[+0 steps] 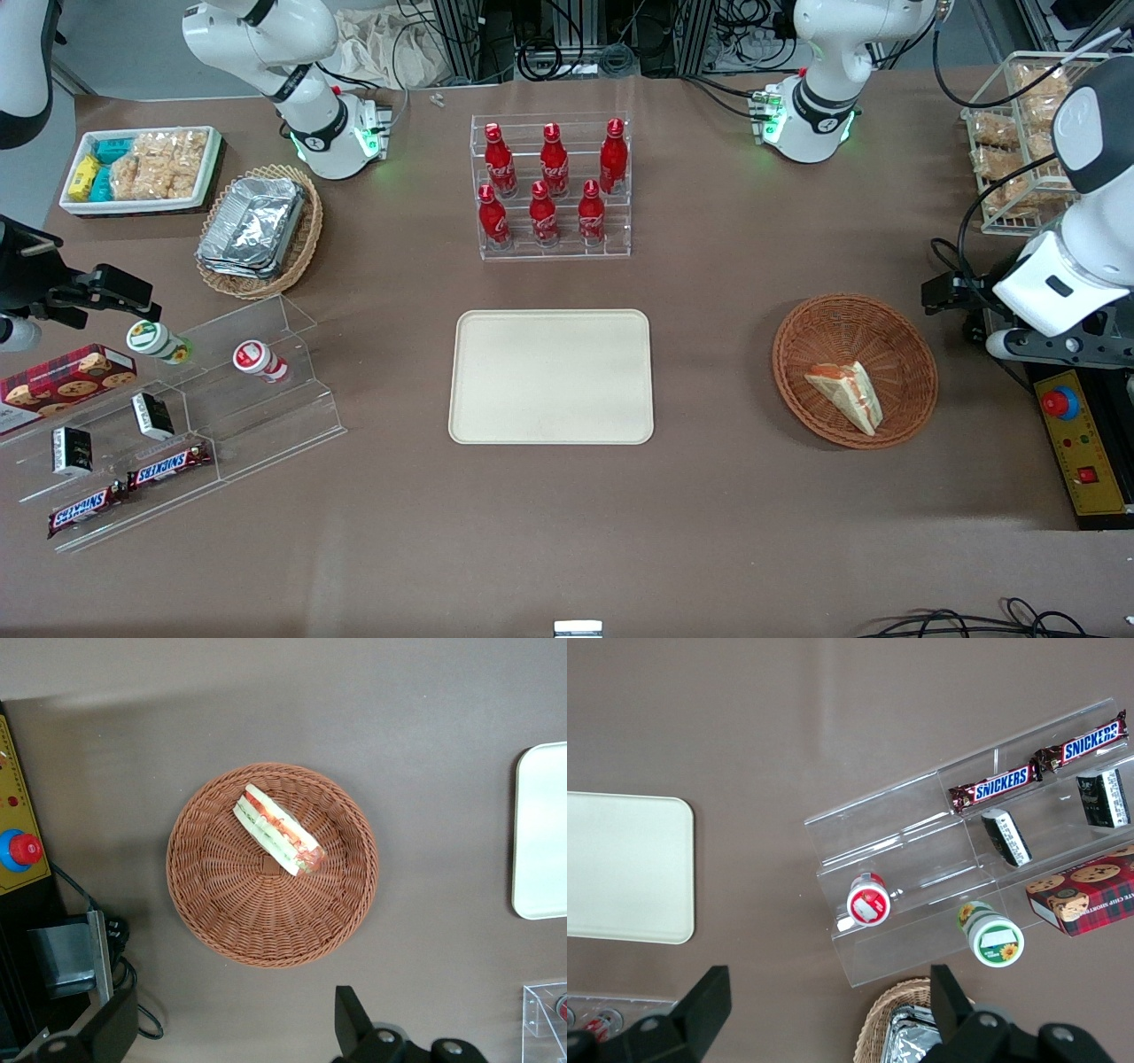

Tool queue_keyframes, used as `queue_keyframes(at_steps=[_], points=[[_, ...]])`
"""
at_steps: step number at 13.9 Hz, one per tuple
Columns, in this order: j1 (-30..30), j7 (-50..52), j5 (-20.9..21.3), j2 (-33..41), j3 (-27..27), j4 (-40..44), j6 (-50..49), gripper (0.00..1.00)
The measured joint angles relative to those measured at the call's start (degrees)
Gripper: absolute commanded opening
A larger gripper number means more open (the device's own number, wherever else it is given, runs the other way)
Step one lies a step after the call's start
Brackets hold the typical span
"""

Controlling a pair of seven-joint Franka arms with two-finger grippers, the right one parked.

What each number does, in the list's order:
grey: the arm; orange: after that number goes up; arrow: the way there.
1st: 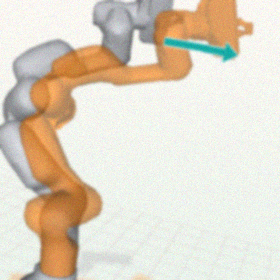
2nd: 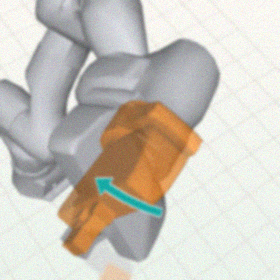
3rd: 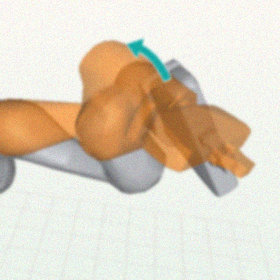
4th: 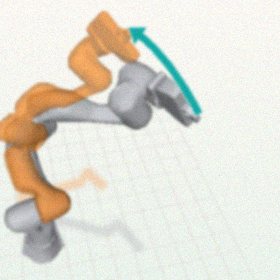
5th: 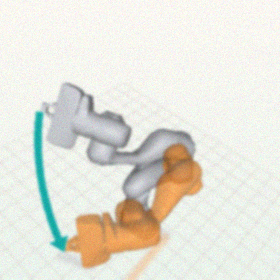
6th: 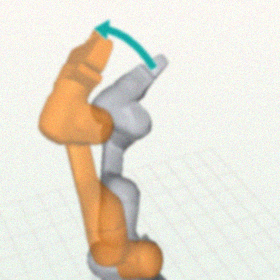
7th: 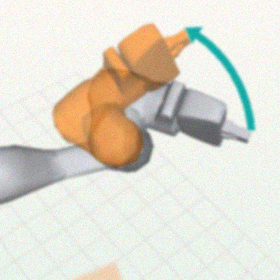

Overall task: Place sandwich from basket to tray
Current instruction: 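Move the left gripper over the wrapped sandwich in the wicker basket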

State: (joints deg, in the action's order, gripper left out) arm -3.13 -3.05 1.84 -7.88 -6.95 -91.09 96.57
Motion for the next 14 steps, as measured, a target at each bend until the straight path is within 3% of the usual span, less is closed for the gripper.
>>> queue_keyframes(at_steps=[9, 14], points=[[-0.09, 1.05, -0.1, -2.98, 0.08, -0.13, 0.2, 1.0], [-0.19, 13.88, -0.28, -5.57, 0.45, -5.87, 9.06, 1.0]])
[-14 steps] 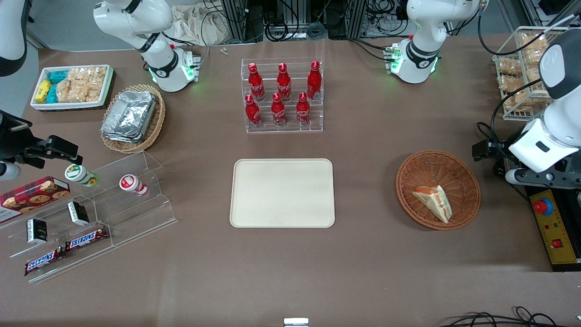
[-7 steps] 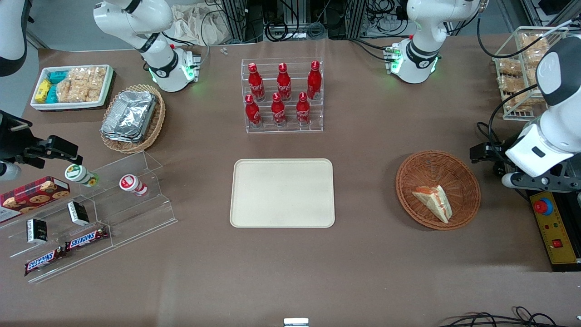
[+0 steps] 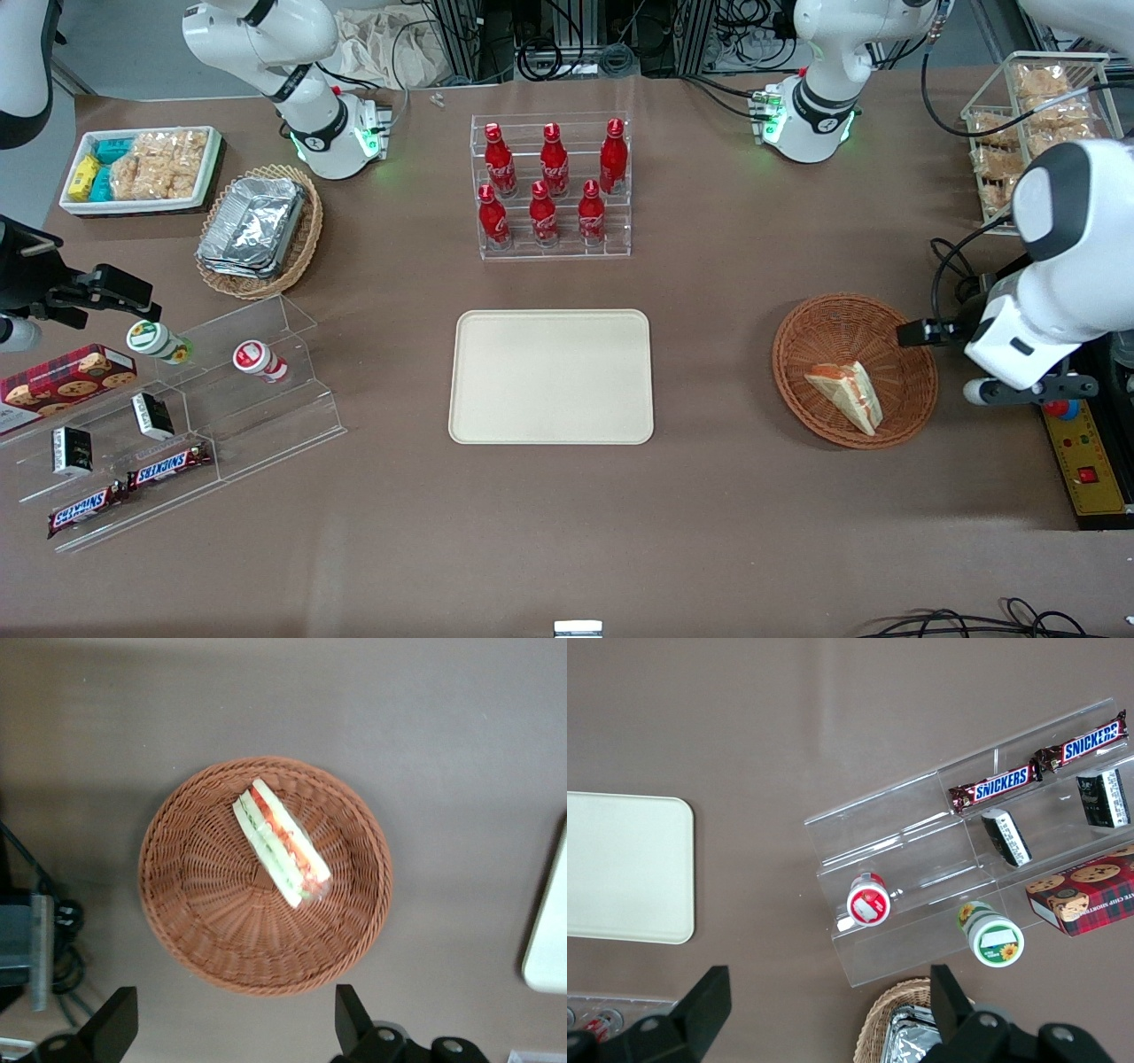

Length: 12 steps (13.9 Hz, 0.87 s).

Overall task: Place sandwich from basket to tray
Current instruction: 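Move the left gripper over the wrapped sandwich in the wicker basket, then lower the left gripper and close it on the sandwich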

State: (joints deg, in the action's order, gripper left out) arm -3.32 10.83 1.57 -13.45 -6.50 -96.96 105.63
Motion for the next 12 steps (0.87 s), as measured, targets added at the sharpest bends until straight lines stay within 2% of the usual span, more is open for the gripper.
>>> queue_keyframes(at_steps=[6, 12], points=[[1.14, 22.19, -0.01, -5.33, -0.47, -7.54, 14.73, 1.0], [2.49, 25.48, 0.0, -9.24, -0.32, -7.68, 17.72, 1.0]])
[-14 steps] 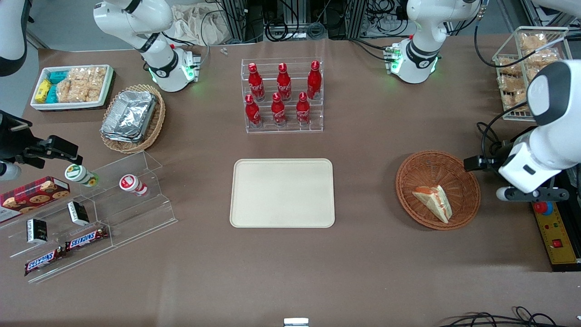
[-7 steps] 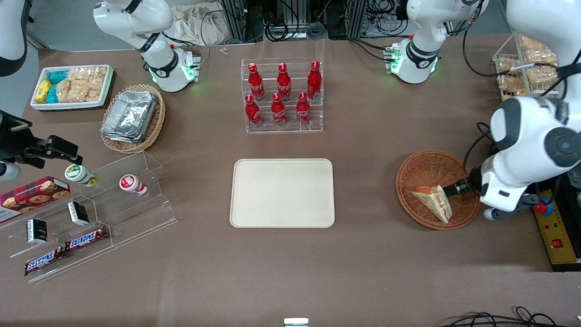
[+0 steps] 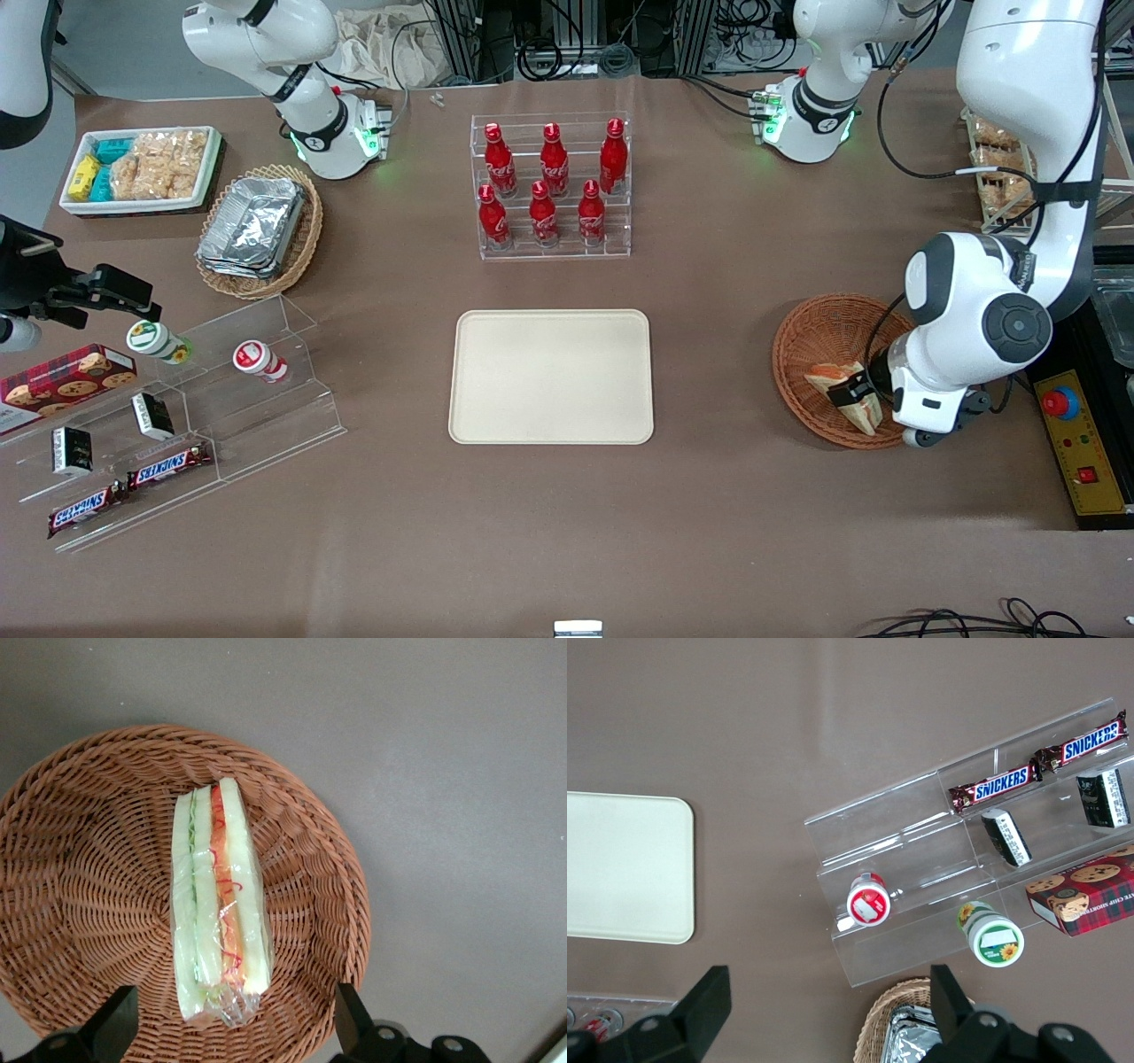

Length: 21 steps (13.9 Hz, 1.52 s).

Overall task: Place sandwich from basket to tray
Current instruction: 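Lower the left gripper and close it on the sandwich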

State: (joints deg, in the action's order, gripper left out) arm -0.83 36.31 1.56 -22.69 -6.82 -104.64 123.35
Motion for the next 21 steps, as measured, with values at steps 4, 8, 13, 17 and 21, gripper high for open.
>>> queue_keyframes(at_steps=[4, 8, 13, 17, 21], points=[[-0.21, 0.05, 0.0, -1.48, 0.48, -0.69, 0.64, 1.0], [-0.3, 0.37, 0.0, -3.39, 0.97, -2.41, 4.43, 1.0], [-0.14, 2.18, 0.0, -5.49, 1.07, -3.48, 8.54, 0.0], [-0.07, 2.63, 0.0, -5.3, 1.03, -3.38, 8.61, 0.0], [0.01, 2.63, 0.98, -3.01, 0.62, -2.33, 5.65, 0.0]])
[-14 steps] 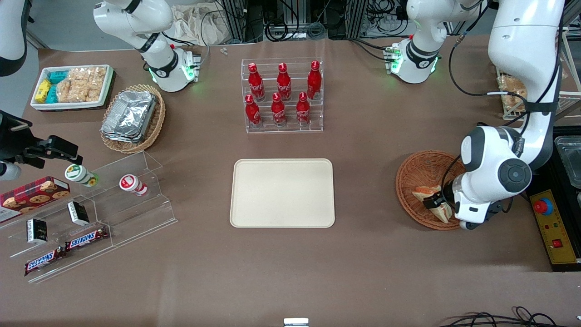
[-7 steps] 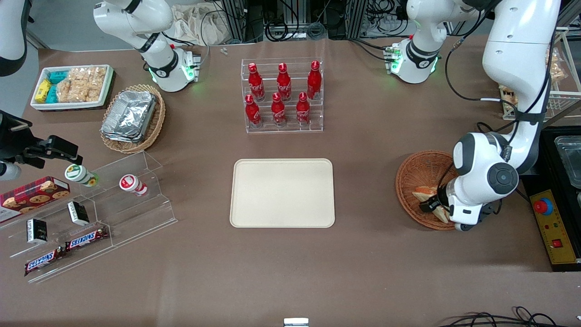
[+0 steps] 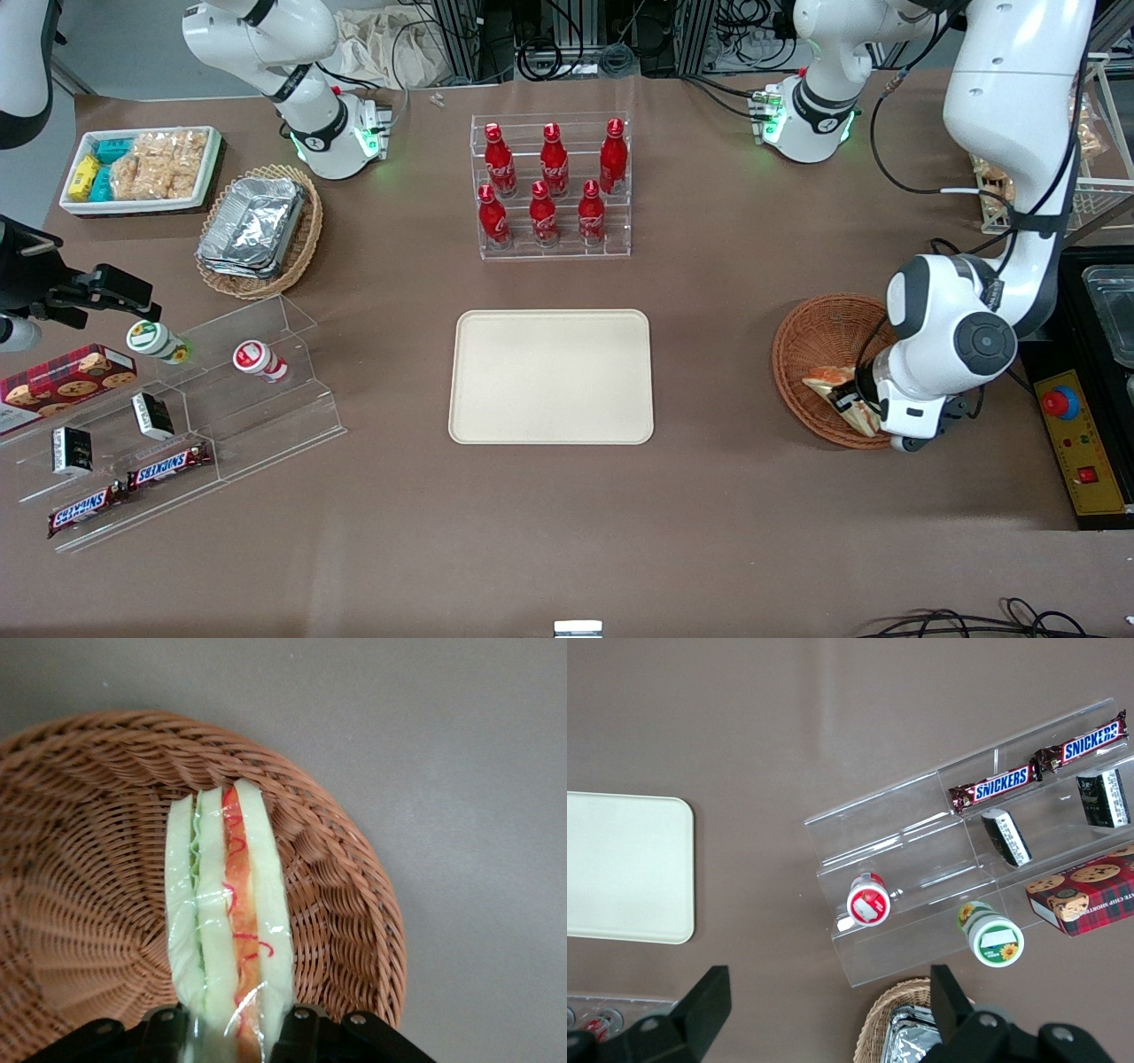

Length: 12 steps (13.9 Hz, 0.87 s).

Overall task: Place sandwich from basket to tray
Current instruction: 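Lower the left gripper and close it on the sandwich, then lift the sandwich and carry it over the cream tray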

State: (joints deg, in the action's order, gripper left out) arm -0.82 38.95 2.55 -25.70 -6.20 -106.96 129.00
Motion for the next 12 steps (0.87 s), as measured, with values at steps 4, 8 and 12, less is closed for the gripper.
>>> queue_keyframes(at_steps=[4, 8, 12], points=[[0.08, -1.0, 0.35, 5.51, -2.64, 7.69, -15.06, 0.0], [0.21, -4.73, -0.07, 8.87, -9.32, 20.49, -32.09, 0.0], [1.21, -5.23, -0.05, 7.05, -19.9, 23.32, -32.09, 0.0]])
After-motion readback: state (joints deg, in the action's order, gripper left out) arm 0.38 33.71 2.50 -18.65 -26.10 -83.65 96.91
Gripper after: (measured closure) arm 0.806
